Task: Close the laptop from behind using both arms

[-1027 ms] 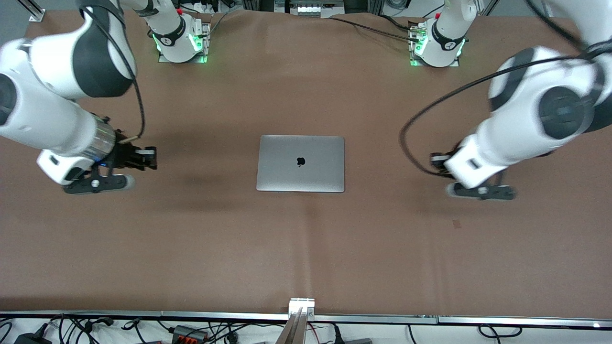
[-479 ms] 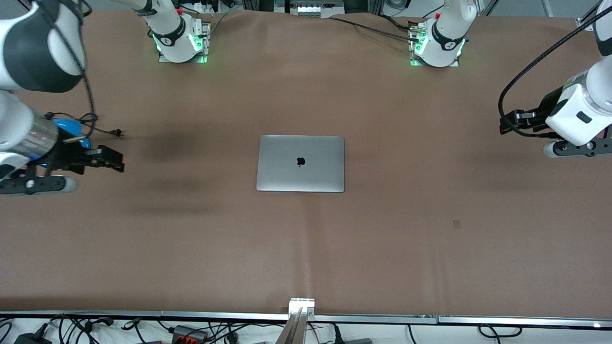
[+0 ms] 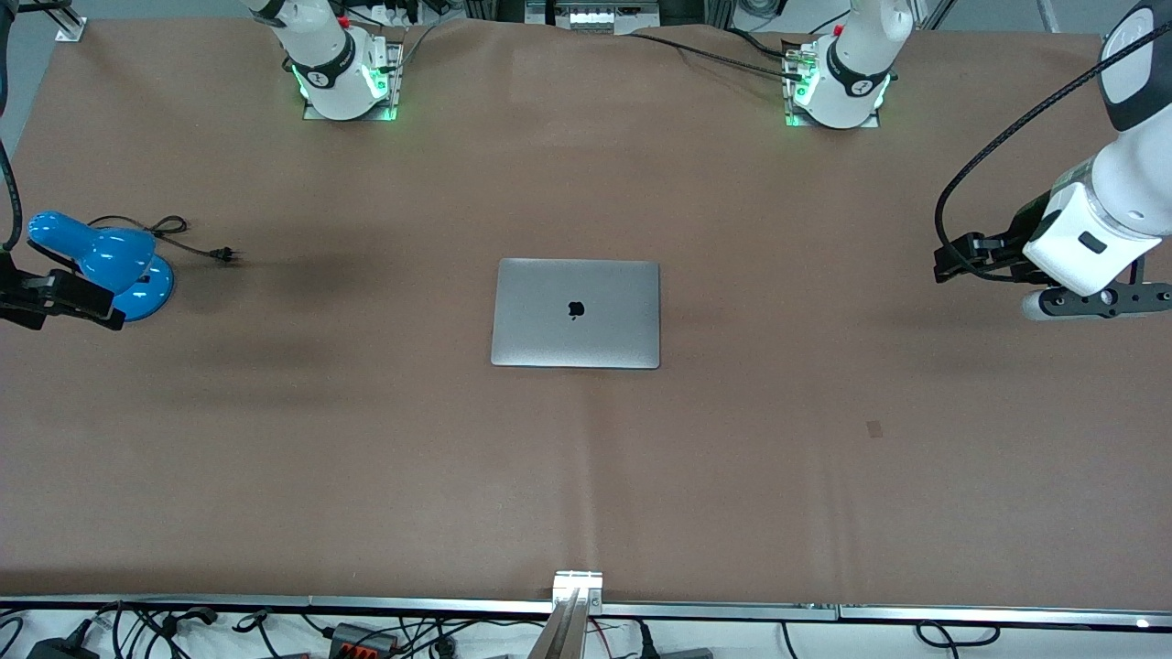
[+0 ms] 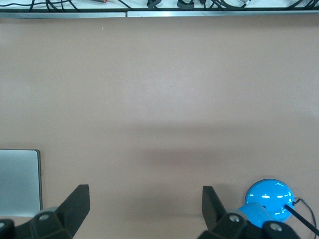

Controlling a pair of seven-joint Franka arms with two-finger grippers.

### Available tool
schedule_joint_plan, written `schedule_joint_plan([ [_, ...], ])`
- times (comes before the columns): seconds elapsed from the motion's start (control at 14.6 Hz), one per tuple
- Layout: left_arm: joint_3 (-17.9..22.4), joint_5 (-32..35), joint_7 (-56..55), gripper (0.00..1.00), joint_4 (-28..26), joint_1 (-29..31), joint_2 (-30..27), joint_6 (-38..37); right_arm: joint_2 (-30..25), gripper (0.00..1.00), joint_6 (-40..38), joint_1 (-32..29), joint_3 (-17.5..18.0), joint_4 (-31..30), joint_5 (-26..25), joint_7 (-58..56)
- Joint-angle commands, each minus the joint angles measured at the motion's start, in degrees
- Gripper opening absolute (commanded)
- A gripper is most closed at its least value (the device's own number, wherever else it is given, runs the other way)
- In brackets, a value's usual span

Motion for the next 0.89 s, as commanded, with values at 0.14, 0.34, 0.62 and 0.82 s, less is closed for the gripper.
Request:
schedule_joint_plan([
  [0.14, 1.43, -0.86, 5.06, 1.00, -1.86, -0.23, -1.55, 1.88, -4.43, 1.00, -4.76, -1.59, 2.21, -5.57, -1.86, 5.07],
  [0.34, 1.43, -0.78, 4.37, 1.00, -1.33, -0.32, -1.63, 1.35, -12.87, 1.00, -3.72, -1.42, 2.47, -16.38, -4.93, 3.10],
  [0.62, 1.34, -0.78, 3.32, 1.00, -1.33, -0.14, -1.72, 0.30, -18.50, 1.00, 2.33, -1.51, 2.30, -24.82, -4.59, 1.32],
  [0.82, 1.52, -0.78, 3.05, 1.00, -1.33, -0.14, -1.72, 0.03, -20.45, 1.00, 2.71, -1.51, 2.30, -26.87, -4.15, 1.84],
])
